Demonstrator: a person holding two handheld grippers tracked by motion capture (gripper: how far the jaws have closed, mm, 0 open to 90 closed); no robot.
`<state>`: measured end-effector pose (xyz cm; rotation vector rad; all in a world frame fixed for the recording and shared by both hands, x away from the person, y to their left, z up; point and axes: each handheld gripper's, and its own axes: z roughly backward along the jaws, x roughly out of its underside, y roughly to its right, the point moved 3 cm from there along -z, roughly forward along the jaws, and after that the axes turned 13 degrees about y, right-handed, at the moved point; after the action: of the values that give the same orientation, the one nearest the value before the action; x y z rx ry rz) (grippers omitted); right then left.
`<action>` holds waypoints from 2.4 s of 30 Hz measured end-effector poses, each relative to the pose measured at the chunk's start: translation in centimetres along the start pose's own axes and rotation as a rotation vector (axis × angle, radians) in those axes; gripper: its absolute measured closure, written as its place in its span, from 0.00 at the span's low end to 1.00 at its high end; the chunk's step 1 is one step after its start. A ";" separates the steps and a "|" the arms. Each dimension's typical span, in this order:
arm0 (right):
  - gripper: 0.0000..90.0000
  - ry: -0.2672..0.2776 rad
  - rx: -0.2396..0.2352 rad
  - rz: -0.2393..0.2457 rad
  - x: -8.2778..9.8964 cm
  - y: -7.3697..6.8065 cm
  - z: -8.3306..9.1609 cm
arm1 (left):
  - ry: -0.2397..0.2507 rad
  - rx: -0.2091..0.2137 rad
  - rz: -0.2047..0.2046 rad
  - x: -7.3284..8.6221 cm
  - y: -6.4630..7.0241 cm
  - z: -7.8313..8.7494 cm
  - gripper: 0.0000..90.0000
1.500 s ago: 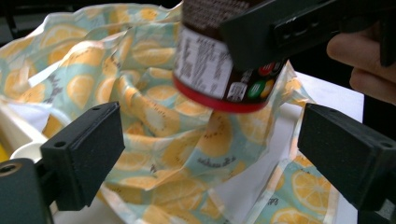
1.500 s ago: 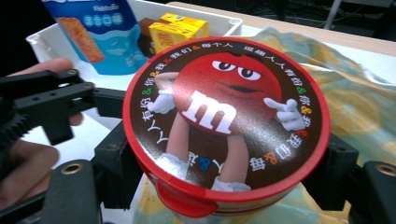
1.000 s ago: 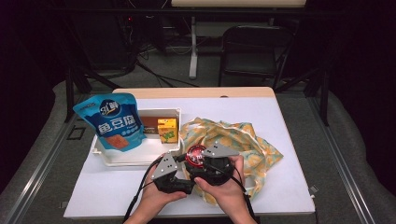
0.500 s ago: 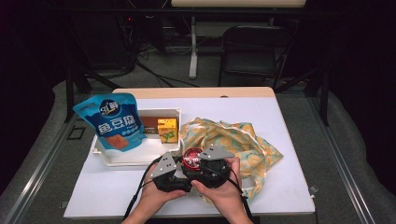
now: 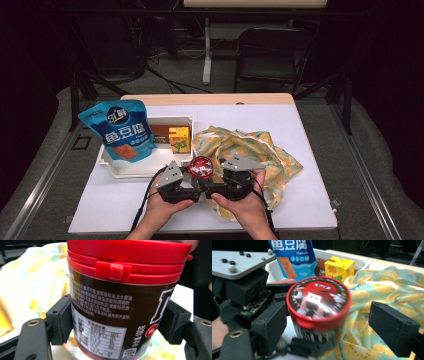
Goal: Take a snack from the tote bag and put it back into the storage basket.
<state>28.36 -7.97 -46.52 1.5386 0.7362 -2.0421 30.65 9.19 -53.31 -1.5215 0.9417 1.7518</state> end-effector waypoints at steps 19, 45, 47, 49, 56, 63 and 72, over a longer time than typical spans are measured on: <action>0.17 0.038 0.172 -0.037 1.2 6.3 3.7 | 0.074 -0.239 0.030 -0.4 -6.9 6.1 0.28; 0.19 -0.006 0.246 -0.060 3.8 8.9 5.0 | -0.162 -0.346 0.077 3.5 -11.4 2.7 0.28; 0.20 -0.009 0.245 -0.060 3.8 8.8 4.9 | -0.185 -0.344 0.086 3.6 -11.6 2.4 0.28; 0.20 -0.010 0.245 -0.057 3.9 8.8 4.9 | -0.204 -0.345 0.083 3.7 -11.6 2.3 0.28; 0.21 -0.013 0.251 -0.056 4.0 8.9 4.9 | -0.282 -0.337 0.071 3.9 -11.5 1.7 0.28; 0.21 -0.018 0.257 -0.055 4.2 9.2 5.1 | -0.225 -0.326 0.055 3.7 -11.0 2.4 0.19; 0.21 -0.018 0.263 -0.039 4.3 9.3 5.6 | -0.116 -0.370 0.076 1.7 -9.3 7.2 0.39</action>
<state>29.38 -18.85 -50.68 1.6543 0.5098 -2.2515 34.22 20.29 -55.44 -1.6006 0.6494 2.1340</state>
